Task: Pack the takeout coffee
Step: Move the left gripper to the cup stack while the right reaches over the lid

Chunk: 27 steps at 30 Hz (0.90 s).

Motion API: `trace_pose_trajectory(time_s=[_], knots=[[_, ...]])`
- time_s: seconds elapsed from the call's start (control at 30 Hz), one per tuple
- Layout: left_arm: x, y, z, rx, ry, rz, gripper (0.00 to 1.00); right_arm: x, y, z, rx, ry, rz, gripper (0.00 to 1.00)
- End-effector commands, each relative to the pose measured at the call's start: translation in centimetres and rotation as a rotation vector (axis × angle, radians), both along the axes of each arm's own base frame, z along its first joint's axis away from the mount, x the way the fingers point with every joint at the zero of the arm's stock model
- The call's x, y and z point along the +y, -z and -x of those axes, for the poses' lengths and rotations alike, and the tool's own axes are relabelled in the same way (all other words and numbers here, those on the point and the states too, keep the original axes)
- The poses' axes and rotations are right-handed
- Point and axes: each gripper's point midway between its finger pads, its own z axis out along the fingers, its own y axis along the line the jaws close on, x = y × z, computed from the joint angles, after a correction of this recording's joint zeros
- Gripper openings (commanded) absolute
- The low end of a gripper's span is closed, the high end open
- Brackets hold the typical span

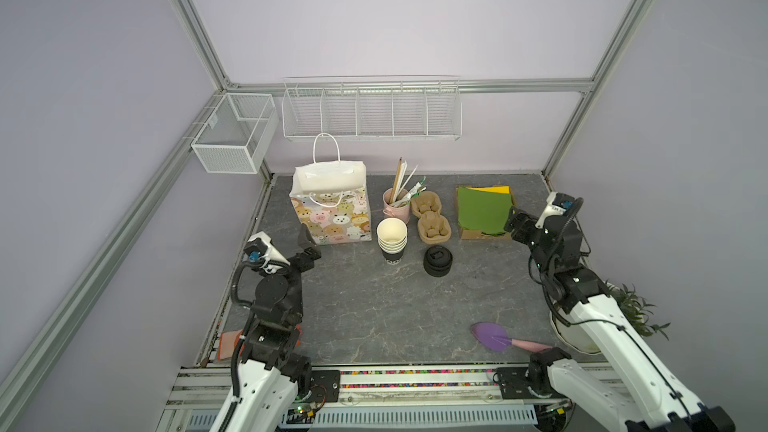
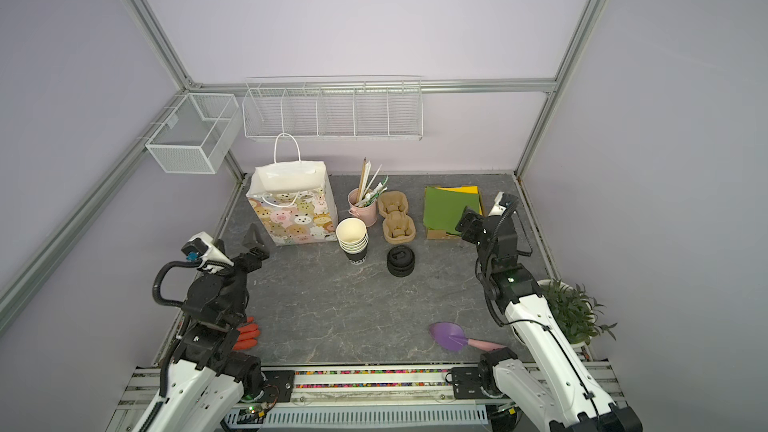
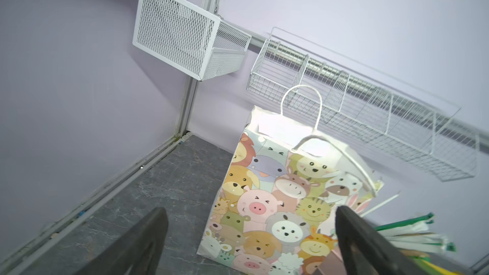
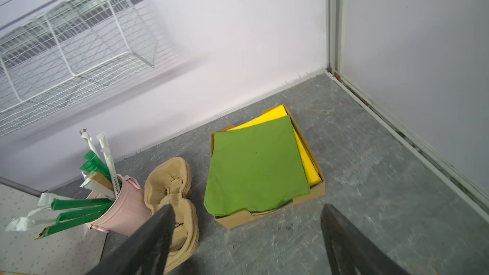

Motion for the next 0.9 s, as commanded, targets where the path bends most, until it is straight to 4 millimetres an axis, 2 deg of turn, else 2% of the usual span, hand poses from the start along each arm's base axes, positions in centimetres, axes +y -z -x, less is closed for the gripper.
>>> trace_pose_trajectory(time_s=[0.0,0.13,0.27,0.37,0.5,0.6,0.77,0.87], knots=[[1.5,2.4,1.5,0.045,-0.057,0.329,0.99,-0.1,0.9,1.8,-0.003,0.000,-0.065,0.89],[-3.5,-0.9,1.3,-0.026,0.244,0.204,0.99,2.2,0.5,2.0,0.009,-0.143,-0.050,0.88],[-6.3,-2.2,1.2,-0.046,0.397,0.142,0.99,4.1,1.3,1.9,0.136,-0.254,-0.022,0.89],[-6.3,-1.7,0.6,0.008,0.389,0.220,0.99,5.2,2.1,1.9,0.176,-0.307,-0.030,0.89],[-7.3,-1.0,-0.1,0.094,0.427,0.321,0.99,6.7,3.2,2.3,0.208,-0.381,-0.047,0.88],[-8.5,-1.7,-0.3,0.118,0.488,0.295,0.99,7.9,3.9,2.6,0.241,-0.427,-0.042,0.88],[-8.7,-2.2,-0.6,0.260,0.472,0.238,0.99,10.5,4.7,3.5,0.288,-0.521,-0.006,0.88],[-9.2,-1.8,-1.0,0.339,0.489,0.176,0.99,12.1,6.5,4.1,0.370,-0.578,0.021,0.88]])
